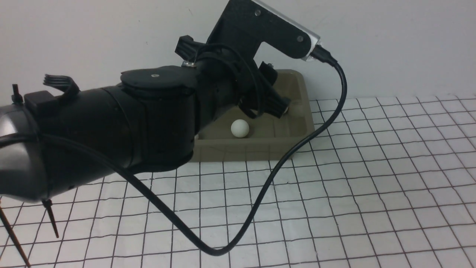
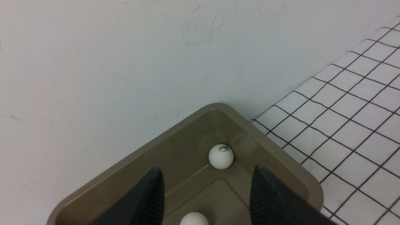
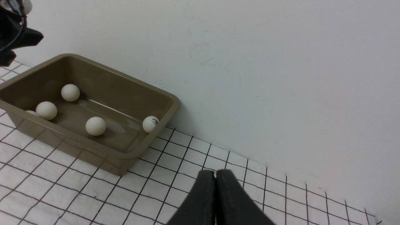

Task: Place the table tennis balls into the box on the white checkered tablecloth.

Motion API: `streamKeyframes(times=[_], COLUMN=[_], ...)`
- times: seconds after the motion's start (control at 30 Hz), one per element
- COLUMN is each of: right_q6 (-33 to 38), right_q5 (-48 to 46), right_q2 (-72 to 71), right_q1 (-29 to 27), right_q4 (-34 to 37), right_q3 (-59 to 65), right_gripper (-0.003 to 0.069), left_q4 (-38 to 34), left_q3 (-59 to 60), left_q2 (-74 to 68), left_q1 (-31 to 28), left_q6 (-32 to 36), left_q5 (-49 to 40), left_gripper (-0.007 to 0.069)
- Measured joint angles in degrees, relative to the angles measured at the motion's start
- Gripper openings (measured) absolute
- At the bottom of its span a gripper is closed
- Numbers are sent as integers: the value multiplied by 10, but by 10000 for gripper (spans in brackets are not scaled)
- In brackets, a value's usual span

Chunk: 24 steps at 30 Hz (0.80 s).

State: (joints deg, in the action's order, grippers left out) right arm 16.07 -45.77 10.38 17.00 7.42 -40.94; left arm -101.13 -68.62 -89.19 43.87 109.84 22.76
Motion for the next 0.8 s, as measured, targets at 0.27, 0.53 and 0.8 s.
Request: streamKeyframes(times=[0.27,0.53,0.8], right_q6=[36,47,41], right_q5=[163,358,370], right_q2=[-38,-42,-42], right_q1=[0,0,0], right_q4=[81,85,148], right_q3=[170,309,342], right_gripper=[-16,-16,-16], left_q4=[0,0,0], left_q3=[0,0,0], left_q2=[0,0,0], left_q1=[1,1,1], left_q6=[0,0,0], left_q5=[0,0,-2], left_gripper=[342,342,342])
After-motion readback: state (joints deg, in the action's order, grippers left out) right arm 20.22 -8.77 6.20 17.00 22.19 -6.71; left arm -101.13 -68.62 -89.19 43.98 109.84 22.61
